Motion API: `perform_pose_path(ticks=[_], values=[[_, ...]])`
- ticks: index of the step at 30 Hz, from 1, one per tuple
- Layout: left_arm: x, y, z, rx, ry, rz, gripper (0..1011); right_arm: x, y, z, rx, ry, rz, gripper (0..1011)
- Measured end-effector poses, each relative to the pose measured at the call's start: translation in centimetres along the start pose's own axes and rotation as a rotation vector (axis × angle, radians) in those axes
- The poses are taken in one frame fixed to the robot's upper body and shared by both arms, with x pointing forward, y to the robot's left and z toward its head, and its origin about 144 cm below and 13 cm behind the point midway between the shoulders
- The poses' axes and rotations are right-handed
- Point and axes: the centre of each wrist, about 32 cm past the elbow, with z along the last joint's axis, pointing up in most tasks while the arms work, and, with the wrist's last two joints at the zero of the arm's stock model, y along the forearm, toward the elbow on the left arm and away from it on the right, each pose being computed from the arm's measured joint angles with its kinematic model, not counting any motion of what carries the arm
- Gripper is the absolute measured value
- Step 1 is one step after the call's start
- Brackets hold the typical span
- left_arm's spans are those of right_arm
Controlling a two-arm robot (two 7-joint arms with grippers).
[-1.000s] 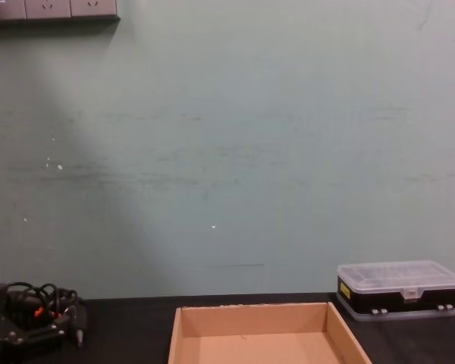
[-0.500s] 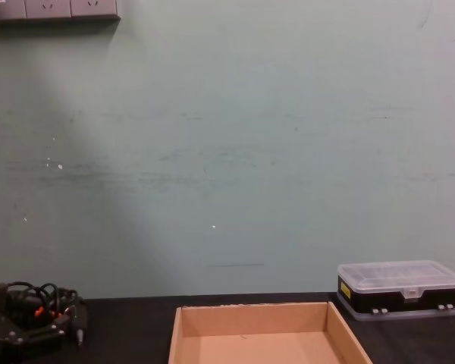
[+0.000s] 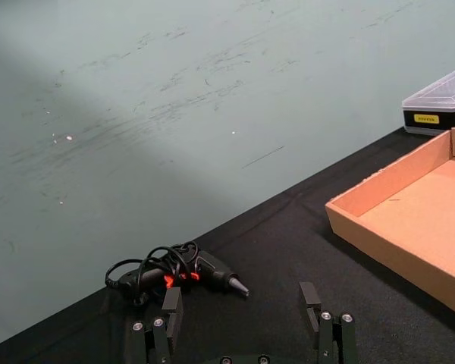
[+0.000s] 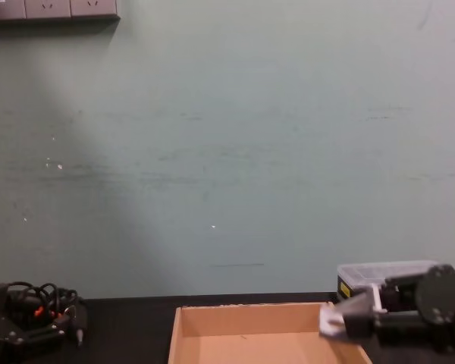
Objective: Use one hand to pick up the angle iron from the table and place it into the box.
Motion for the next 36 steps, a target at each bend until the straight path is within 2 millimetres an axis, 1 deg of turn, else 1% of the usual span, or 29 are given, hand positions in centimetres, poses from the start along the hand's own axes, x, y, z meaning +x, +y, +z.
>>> perform_pose_path(ticks=[8,11,14,27,36], values=[[0.0,0.0,0.0,0.0,0.0,0.0,1000,0.6,2.3,-0.2,0.035,-0.008,-0.133,484],[0.0,0.0,0.0,0.0,0.0,0.0,1000,0.8,3.6,-0.6,0.04,-0.002,-0.187,484],[0.0,0.0,0.0,0.0,0.0,0.0,1000,1.1,4.5,-0.9,0.034,0.001,-0.218,484],[0.0,0.0,0.0,0.0,0.0,0.0,1000,2.0,7.7,-1.8,-0.019,-0.024,-0.25,484],[0.0,0.0,0.0,0.0,0.0,0.0,1000,2.2,8.7,-2.2,-0.042,-0.035,-0.246,484]])
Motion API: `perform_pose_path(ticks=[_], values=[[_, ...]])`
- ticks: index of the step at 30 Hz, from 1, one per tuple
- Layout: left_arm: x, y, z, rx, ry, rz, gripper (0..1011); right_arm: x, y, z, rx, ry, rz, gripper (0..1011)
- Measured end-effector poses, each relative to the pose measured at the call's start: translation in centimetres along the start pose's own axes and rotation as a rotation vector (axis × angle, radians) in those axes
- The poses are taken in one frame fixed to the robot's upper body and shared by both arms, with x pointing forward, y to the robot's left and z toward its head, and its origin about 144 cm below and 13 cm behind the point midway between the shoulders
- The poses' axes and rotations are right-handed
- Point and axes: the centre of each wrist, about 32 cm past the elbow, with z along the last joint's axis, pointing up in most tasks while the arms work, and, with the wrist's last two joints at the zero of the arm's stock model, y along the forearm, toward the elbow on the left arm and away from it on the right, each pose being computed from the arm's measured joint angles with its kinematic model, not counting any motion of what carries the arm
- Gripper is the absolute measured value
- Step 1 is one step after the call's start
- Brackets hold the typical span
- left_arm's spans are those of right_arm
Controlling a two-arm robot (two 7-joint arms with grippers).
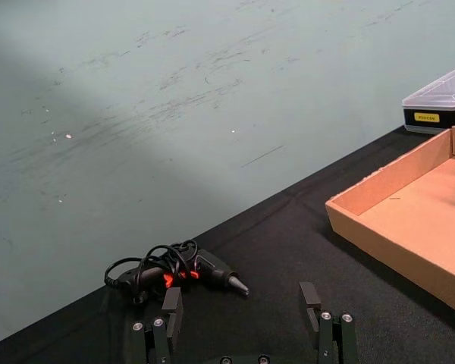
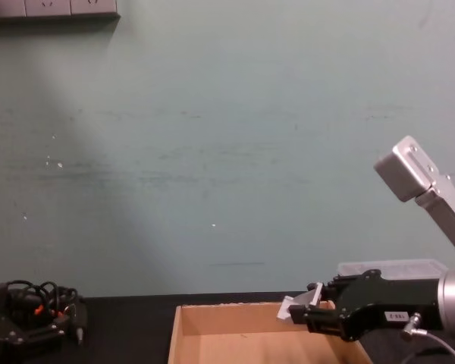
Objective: Use one hand to pick up the angle iron from the table and place it into the box.
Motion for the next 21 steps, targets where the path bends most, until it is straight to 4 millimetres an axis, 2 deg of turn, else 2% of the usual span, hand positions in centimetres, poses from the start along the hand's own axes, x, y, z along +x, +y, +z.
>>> perform_pose_path(ticks=[8,9,11,17,20,21], values=[[0.0,0.0,0.0,0.0,0.0,0.0,1000,0.03,0.33,-0.16,-0.012,0.009,0.011,496],[0.0,0.0,0.0,0.0,0.0,0.0,1000,0.04,0.35,-0.15,-0.011,0.01,0.011,543],[0.0,0.0,0.0,0.0,0.0,0.0,1000,0.06,0.36,-0.14,-0.011,0.011,0.01,563],[0.0,0.0,0.0,0.0,0.0,0.0,1000,0.06,0.26,-0.28,-0.012,0.017,0.011,775],[0.0,0.0,0.0,0.0,0.0,0.0,1000,0.07,0.2,-0.29,-0.011,0.018,0.011,825],[0.0,0.0,0.0,0.0,0.0,0.0,1000,0.07,0.18,-0.31,-0.01,0.019,0.011,877]])
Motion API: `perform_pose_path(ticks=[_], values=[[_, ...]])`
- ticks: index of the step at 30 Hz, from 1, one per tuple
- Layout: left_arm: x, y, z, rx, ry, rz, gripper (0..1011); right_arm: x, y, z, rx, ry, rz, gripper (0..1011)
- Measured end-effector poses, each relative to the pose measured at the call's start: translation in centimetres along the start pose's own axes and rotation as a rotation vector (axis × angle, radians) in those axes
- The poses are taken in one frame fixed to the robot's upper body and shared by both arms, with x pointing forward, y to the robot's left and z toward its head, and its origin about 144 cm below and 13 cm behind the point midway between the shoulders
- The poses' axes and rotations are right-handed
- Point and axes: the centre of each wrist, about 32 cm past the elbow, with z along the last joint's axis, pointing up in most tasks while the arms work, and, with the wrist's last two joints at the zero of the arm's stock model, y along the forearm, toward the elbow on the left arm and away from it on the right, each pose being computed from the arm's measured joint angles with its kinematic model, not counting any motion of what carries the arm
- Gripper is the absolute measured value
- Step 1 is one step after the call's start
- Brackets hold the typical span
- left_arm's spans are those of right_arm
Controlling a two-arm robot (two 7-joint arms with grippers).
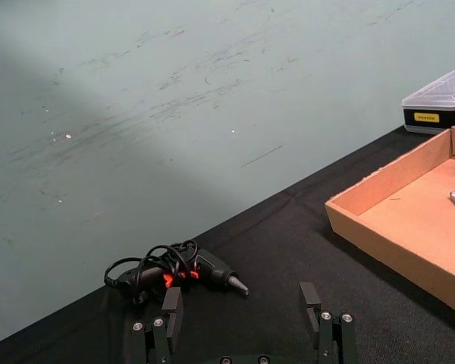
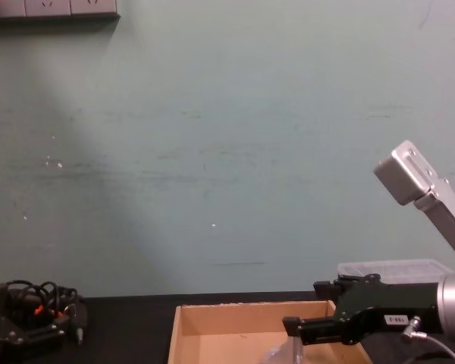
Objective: Use one hand to pick up the angle iron from the table and place it into the box.
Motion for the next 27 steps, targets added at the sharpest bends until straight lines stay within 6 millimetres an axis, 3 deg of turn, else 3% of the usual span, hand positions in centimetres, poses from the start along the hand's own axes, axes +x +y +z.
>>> perform_pose_path(ticks=[6,13,23,27], values=[[0.0,0.0,0.0,0.0,0.0,0.0,1000,0.0,-0.2,0.0,0.008,0.006,-0.006,1004],[0.0,0.0,0.0,0.0,0.0,0.0,1000,-0.4,-1.2,0.1,0.051,0.029,-0.035,1004],[0.0,0.0,0.0,0.0,0.0,0.0,1000,-1.6,-5.5,1.8,0.147,0.061,-0.069,1004],[0.0,0.0,0.0,0.0,0.0,0.0,1000,-2.7,-8.1,2.2,0.159,0.085,-0.046,1004]])
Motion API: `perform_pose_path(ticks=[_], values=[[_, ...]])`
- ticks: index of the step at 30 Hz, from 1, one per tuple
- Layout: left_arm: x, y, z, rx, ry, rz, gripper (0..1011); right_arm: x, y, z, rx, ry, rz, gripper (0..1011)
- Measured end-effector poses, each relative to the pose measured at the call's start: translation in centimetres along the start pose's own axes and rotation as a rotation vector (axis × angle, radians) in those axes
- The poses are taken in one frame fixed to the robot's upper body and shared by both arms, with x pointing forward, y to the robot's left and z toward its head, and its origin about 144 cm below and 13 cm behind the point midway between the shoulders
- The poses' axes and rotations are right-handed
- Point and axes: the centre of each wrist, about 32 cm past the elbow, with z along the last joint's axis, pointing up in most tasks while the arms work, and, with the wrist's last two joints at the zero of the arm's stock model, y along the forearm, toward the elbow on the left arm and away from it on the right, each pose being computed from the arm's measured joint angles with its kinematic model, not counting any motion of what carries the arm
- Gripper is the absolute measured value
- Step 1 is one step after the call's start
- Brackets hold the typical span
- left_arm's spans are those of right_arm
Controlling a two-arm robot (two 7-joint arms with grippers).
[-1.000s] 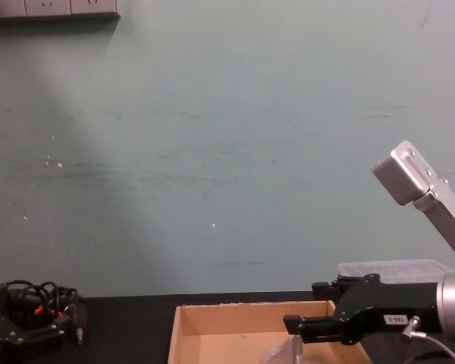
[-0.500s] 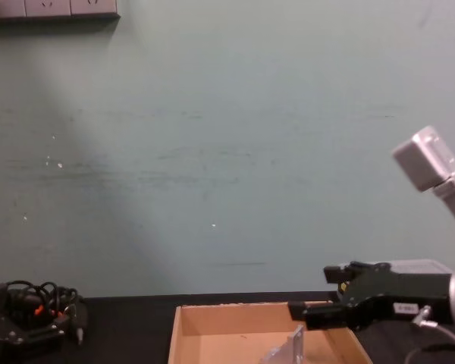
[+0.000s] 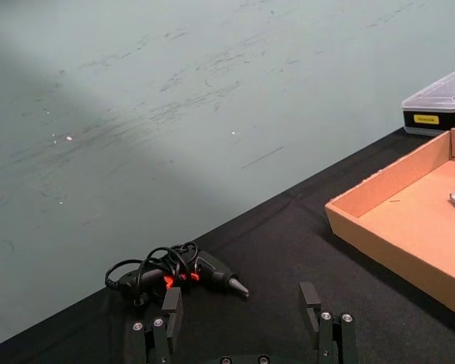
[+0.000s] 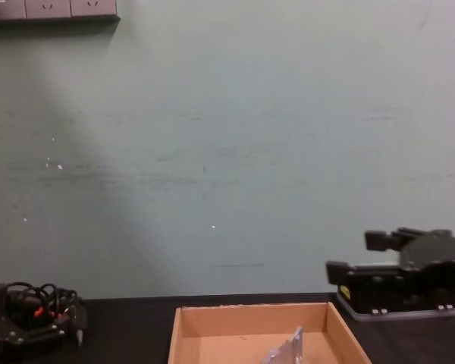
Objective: Use one hand to pick up the angle iron from the table and place it into the box.
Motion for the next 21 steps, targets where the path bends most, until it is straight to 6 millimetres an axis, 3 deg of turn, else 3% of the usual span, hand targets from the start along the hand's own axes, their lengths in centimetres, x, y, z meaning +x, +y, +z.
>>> perform_pose_path(ticks=[12,21], values=[[0.0,0.0,0.0,0.0,0.0,0.0,1000,-2.5,-5.6,0.1,-0.082,0.047,0.088,1004],[0.0,0.0,0.0,0.0,0.0,0.0,1000,-4.3,-7.4,-0.5,-0.157,0.111,0.195,1004]])
